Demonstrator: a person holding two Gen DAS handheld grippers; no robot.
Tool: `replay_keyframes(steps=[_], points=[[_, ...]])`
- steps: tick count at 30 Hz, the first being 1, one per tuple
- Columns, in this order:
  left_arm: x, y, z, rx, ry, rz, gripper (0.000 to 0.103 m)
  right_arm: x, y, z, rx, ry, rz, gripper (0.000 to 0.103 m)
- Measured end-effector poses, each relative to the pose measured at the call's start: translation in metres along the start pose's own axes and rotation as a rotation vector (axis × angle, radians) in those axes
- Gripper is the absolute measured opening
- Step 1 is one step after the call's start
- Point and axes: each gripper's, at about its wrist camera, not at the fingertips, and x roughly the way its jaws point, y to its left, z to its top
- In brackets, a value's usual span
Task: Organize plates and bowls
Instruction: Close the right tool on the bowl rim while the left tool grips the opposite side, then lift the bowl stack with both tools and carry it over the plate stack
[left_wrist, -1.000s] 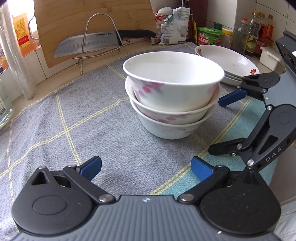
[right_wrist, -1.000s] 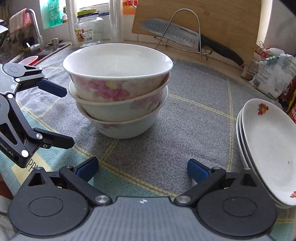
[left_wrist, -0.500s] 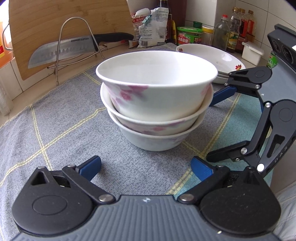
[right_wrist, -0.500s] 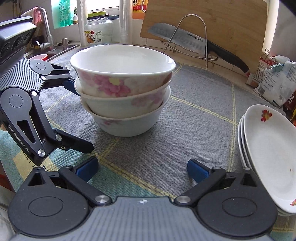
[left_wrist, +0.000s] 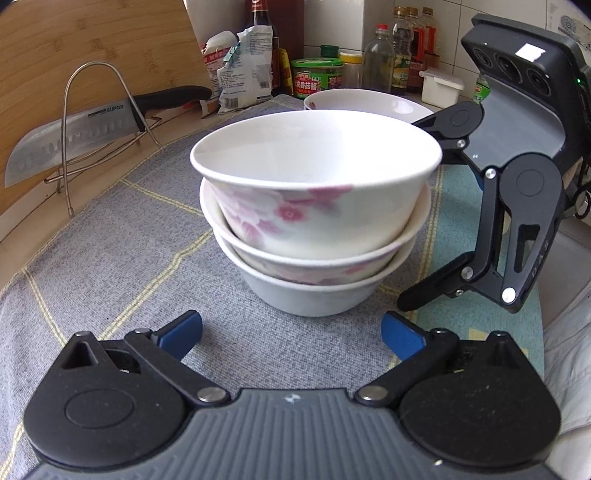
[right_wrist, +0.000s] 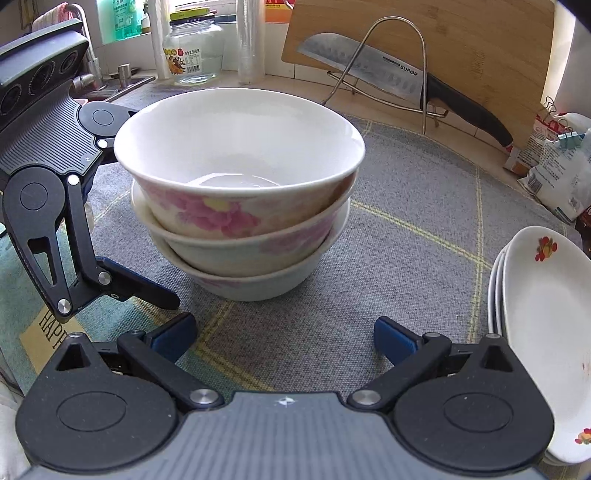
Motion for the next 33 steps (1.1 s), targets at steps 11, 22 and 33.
replay_keyframes(steps=[11,22,33], points=[[-0.005,0.003,0.005,0.122,0.010,-0.052,0.093,0.000,0.006,0.023,-0.206,0.031,0.059,0.103],[-0.001,0.007,0.028,0.170,0.043,-0.094,0.083,-0.009,0.004,0.036,-0.285,0.038,0.131,0.089],[0.000,0.008,0.037,0.233,0.067,-0.144,0.080,-0.012,0.002,0.043,-0.280,0.046,0.156,0.083]])
